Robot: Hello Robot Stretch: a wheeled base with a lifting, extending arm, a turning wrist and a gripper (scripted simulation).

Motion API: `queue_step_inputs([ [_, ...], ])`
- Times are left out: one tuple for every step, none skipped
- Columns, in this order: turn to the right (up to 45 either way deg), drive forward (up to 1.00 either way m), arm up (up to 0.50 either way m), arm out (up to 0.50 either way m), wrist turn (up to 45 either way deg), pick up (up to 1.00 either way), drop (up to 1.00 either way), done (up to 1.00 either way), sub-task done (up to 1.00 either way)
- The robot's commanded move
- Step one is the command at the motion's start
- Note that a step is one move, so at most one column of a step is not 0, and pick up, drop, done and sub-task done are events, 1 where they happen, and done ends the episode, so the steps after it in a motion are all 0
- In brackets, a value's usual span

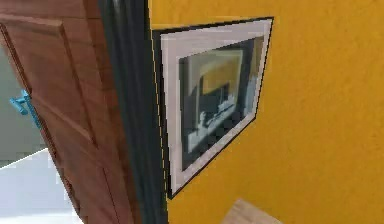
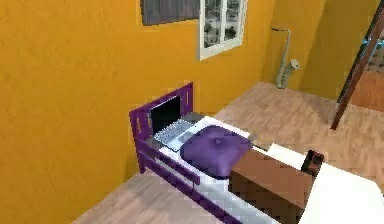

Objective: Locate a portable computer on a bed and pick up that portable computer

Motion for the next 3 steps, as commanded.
queue_step_inputs([
  [45.0, 0.00, 0.00, 0.00, 0.0, 0.00, 0.00, 0.00, 0.00],
  [21.0, 0.00, 0.00, 0.00, 0.0, 0.00, 0.00, 0.00, 0.00],
  [0.0, 0.65, 0.00, 0.00, 0.0, 0.00, 0.00, 0.00, 0.00],
])
